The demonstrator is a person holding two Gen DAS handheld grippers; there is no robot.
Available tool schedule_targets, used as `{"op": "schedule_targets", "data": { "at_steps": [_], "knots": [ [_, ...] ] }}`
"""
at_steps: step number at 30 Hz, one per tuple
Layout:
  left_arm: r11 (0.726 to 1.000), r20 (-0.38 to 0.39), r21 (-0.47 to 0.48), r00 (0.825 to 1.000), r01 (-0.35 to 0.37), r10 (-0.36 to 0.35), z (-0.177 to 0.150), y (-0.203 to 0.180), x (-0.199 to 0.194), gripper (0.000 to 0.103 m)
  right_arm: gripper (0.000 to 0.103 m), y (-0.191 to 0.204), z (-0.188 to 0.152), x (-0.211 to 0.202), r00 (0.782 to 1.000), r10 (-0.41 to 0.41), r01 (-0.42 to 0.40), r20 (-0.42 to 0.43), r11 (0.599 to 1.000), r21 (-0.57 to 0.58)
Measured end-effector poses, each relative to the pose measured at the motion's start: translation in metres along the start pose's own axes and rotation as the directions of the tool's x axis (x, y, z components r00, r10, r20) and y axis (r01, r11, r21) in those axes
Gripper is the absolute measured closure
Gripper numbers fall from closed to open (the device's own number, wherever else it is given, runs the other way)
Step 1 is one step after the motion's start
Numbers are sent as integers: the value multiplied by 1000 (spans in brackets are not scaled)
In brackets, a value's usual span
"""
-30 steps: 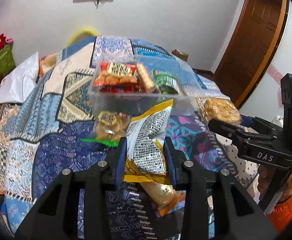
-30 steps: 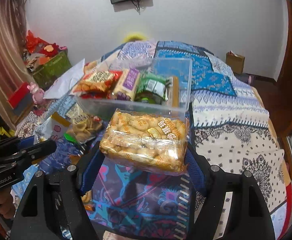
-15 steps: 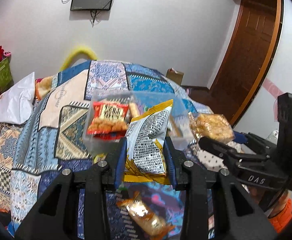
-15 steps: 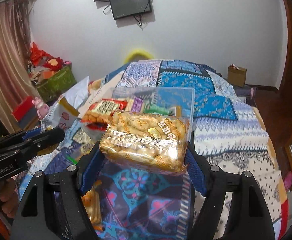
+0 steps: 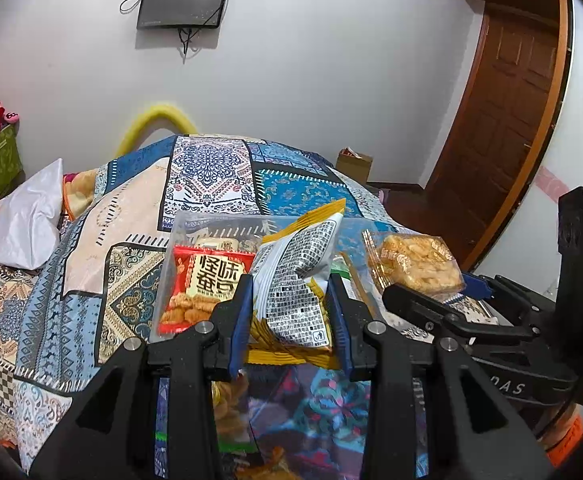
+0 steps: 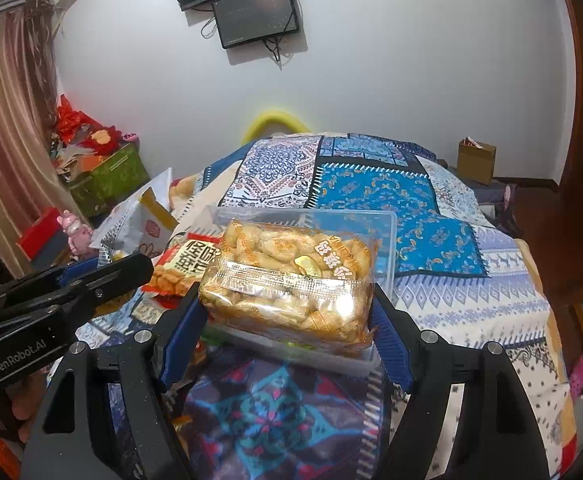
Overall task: Organize snacks
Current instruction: 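Lift chip bag into box with left gripper while right lowers peanut pack in, then open both grippers over the box and withdraw them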
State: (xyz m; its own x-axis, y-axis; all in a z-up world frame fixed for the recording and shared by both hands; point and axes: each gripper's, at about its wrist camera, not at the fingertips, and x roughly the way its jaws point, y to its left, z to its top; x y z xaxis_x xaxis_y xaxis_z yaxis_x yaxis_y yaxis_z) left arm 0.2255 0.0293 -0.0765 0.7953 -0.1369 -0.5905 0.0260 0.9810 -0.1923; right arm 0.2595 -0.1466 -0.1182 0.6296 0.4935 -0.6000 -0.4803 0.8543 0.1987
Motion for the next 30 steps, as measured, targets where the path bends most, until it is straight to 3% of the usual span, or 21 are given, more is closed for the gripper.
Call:
{"op": "schedule_targets", "data": {
  "at_steps": [11,22,24,26,28,30],
  "knots": [
    [997,-11,23,998,-67,67,11,9,47,67,28,-7,-1,40,998,-4,4,-64,1000,-7],
    [989,-34,77,991,-130,132,-1,9,87,67,28,-19,-11,65,992,5,-4,-127,1000,10],
    [988,-37,82,991,-128,131,-2,9,89,64,28,-16,-11,66,992,-8,7,-126,1000,-6],
    [990,-57,71,991,-120,124,-3,11,91,47,28,-15,-12,68,991,-6,4,-135,1000,-13],
    [995,-80,44,992,-94,97,-4,14,92,38,26,-15,-13,70,988,3,-6,-154,1000,-14],
    [997,-85,32,994,-63,66,-6,15,90,38,26,-14,-14,70,985,9,-14,-173,1000,-24]
  ]
}}
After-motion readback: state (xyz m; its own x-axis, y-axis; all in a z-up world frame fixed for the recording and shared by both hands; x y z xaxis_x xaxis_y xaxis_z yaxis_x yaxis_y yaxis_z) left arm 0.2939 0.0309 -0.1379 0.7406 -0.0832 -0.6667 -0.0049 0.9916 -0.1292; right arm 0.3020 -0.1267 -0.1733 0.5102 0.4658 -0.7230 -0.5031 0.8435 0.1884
